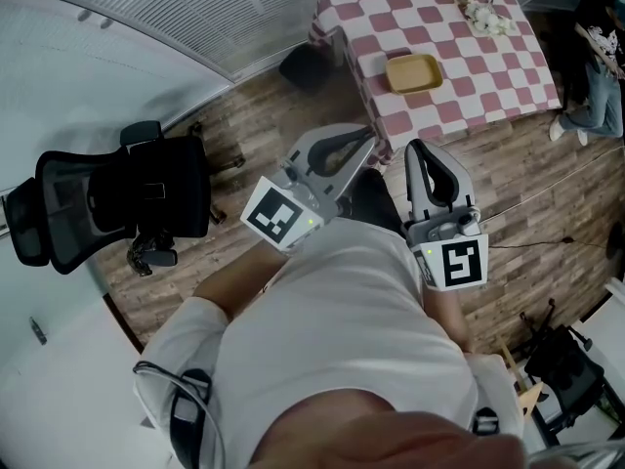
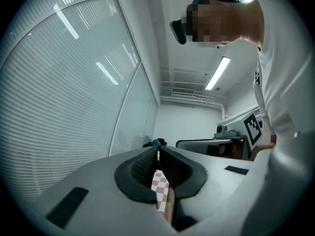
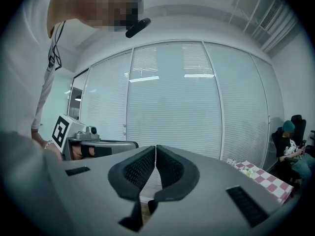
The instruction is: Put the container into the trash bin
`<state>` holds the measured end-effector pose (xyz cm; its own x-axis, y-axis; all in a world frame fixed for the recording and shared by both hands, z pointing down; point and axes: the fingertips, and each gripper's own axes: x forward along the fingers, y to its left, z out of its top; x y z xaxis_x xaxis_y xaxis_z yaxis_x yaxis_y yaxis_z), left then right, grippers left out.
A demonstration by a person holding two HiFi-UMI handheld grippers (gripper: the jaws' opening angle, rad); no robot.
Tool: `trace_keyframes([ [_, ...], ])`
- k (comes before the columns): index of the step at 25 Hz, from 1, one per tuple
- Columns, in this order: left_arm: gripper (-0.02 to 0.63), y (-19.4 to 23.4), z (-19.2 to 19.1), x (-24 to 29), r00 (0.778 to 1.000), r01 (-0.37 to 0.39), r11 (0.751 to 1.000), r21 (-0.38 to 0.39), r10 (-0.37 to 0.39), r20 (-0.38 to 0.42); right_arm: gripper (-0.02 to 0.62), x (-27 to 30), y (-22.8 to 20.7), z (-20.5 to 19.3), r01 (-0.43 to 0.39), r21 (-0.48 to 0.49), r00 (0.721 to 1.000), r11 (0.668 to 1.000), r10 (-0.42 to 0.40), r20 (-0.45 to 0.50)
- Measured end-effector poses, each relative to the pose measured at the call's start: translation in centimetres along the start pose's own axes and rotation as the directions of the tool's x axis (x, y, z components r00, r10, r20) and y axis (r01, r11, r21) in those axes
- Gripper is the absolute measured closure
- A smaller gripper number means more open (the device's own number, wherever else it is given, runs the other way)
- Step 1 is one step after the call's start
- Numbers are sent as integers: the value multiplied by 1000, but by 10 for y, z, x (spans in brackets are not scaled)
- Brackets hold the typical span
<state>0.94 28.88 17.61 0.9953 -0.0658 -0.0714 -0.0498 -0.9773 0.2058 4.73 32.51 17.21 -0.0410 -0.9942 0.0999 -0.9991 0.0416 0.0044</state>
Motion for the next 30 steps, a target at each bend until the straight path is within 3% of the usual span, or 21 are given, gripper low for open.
trace_keyframes([
  [14, 565, 9, -10, 76, 999, 25, 1000, 1, -25, -37, 563, 8, -83, -5, 57, 19, 998, 998, -57, 12],
  [30, 565, 39, -14, 197, 998, -23, 999, 46, 25, -61, 563, 40, -209, 3, 17, 39, 999, 999, -18, 40],
])
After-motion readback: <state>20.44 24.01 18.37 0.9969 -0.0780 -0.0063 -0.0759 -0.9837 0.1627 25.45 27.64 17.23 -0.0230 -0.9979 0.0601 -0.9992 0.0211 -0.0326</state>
